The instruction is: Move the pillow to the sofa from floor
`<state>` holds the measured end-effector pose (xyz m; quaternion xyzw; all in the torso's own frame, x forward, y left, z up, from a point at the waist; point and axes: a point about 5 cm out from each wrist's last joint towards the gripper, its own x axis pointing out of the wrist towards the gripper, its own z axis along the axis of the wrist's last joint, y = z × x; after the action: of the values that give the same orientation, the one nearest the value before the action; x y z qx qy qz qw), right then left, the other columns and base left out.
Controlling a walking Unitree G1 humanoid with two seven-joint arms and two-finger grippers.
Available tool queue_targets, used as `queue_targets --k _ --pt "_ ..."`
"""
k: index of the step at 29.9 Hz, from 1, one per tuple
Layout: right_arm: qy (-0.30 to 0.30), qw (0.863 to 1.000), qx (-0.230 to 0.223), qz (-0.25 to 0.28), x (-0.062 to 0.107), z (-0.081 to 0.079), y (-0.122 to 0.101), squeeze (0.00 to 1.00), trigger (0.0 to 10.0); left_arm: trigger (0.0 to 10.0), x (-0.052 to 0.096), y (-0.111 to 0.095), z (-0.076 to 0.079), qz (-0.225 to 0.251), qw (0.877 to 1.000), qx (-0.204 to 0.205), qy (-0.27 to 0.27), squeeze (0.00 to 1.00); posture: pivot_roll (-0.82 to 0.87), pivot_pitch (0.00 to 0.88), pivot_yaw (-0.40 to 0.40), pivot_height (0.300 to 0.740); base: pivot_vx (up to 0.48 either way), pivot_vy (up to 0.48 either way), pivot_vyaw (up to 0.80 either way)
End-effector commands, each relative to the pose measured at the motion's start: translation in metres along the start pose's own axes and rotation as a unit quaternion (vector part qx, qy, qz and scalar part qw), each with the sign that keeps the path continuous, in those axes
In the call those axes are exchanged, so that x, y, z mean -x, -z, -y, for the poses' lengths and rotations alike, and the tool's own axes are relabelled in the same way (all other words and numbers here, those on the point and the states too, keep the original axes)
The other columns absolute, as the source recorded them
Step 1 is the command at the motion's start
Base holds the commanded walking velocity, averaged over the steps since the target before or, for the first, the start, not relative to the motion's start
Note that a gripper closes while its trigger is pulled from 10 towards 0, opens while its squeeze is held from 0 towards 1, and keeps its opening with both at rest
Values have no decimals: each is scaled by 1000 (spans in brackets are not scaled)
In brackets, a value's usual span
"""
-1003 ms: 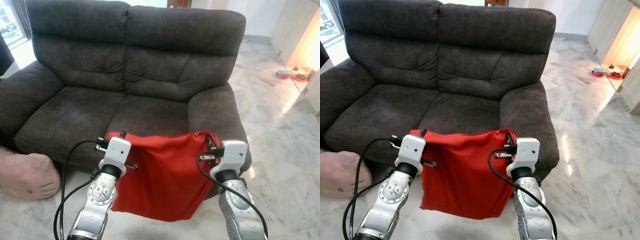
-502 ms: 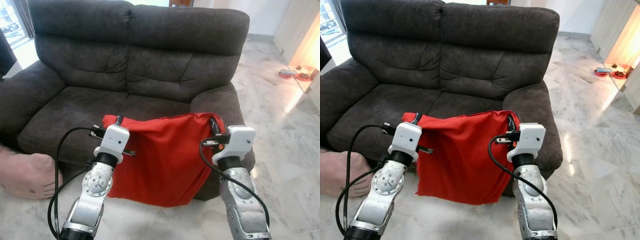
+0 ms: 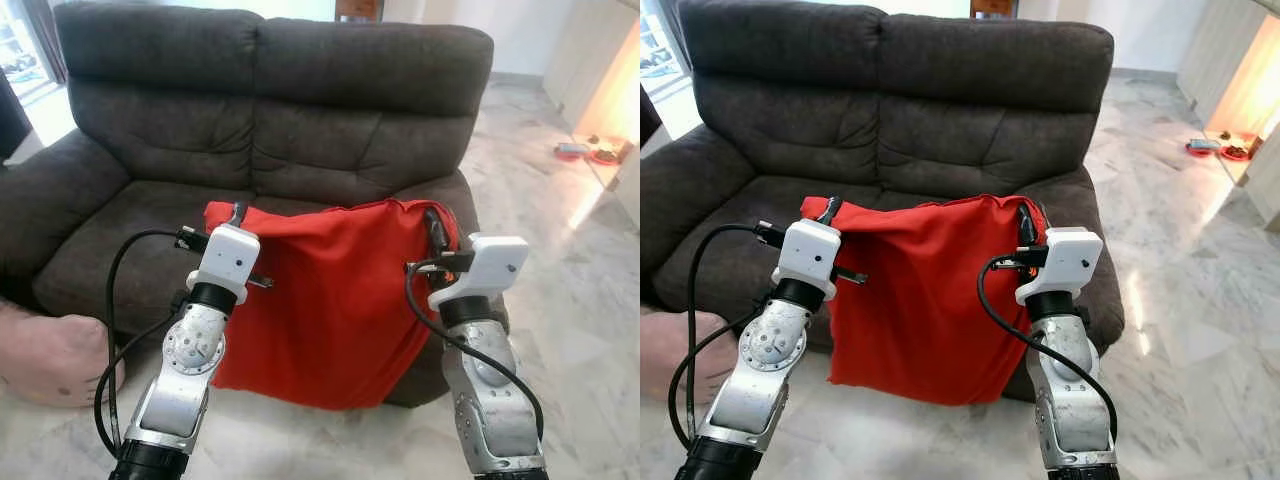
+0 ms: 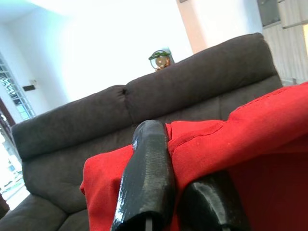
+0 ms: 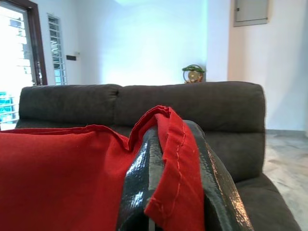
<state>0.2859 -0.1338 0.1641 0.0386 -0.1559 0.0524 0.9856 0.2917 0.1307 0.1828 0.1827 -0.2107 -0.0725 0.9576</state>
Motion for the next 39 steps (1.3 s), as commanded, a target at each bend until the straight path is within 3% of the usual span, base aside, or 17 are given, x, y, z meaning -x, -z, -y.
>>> queue_targets --k 1,25,29,39 --pt "-21 999 7 32 -5 -7 -14 0 10000 10000 -8 -24 -6 61 998 -11 -13 0 110 0 -37 740 334 0 0" --pt "-34 998 10 46 -8 -11 -21 0 10000 10000 -14 -34 -16 81 996 -24 -24 0 123 0 -42 740 359 0 0" --pt "-41 997 3 65 -12 -14 -31 0 10000 10000 -17 -42 -23 93 995 -31 -34 0 124 0 -44 740 368 0 0" --pt "-96 983 -10 157 -26 -32 -83 0 10000 10000 -28 -72 -43 148 985 -46 -70 0 132 0 -59 740 371 0 0"
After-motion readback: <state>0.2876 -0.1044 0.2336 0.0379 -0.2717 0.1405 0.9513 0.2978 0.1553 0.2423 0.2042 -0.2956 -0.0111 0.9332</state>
